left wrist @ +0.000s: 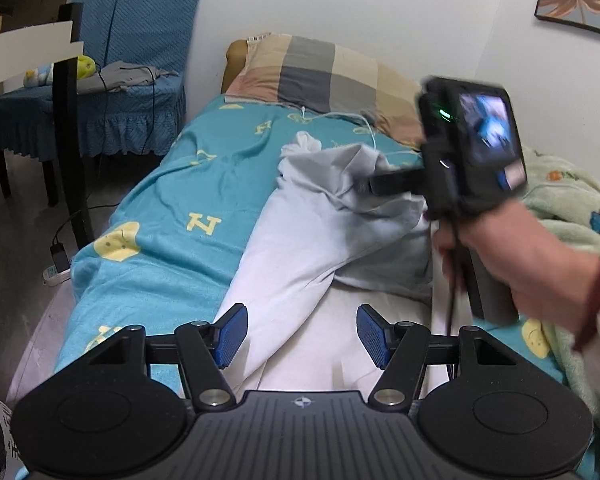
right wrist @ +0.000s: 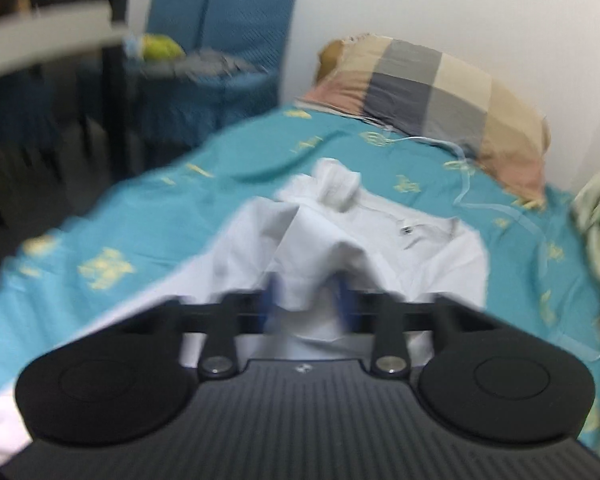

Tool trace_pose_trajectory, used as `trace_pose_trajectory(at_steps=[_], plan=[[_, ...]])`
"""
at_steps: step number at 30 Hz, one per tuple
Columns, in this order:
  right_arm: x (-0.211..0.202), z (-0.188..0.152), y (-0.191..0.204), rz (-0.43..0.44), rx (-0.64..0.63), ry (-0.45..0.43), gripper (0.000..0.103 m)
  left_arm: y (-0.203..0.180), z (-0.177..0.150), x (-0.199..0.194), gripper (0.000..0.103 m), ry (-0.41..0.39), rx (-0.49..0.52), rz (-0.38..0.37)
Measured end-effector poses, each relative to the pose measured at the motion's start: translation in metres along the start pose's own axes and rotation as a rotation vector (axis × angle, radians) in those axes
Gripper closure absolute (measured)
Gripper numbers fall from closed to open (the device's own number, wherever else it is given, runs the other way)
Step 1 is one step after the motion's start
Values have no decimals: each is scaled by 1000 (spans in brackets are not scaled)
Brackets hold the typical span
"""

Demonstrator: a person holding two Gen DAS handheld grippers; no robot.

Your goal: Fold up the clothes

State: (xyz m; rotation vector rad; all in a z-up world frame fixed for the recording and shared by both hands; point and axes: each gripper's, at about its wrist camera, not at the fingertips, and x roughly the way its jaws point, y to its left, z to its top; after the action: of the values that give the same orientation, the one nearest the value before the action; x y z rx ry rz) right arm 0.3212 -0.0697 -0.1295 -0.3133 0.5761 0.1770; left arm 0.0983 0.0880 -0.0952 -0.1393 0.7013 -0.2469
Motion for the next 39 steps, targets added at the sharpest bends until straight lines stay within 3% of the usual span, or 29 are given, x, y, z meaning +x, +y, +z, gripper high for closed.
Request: trace_pose_trajectory(at_steps=[3, 8, 11, 14, 21, 30, 39], plan=[[15, 9, -21, -96, 26, -34, 97, -1, -1, 7, 40, 12, 3, -11], [57, 6, -75, -173, 208, 39, 97, -3, -3, 19, 40, 33, 10, -26], [84, -7, -98, -137, 326, 103, 97, -2, -5, 26, 40, 48, 14, -26], [88, -14, -102, -91, 360, 98, 97, -1, -5, 31, 40, 57, 4, -28], [18, -14, -112, 32, 477, 33, 94, -1, -5, 33, 40, 60, -15, -36], [-148, -60, -96, 143, 564, 5, 94, -11, -9, 15, 40, 49, -31, -30], [-265, -108, -65, 135, 568, 55, 94, -40, -19, -18, 39, 32, 17, -25]])
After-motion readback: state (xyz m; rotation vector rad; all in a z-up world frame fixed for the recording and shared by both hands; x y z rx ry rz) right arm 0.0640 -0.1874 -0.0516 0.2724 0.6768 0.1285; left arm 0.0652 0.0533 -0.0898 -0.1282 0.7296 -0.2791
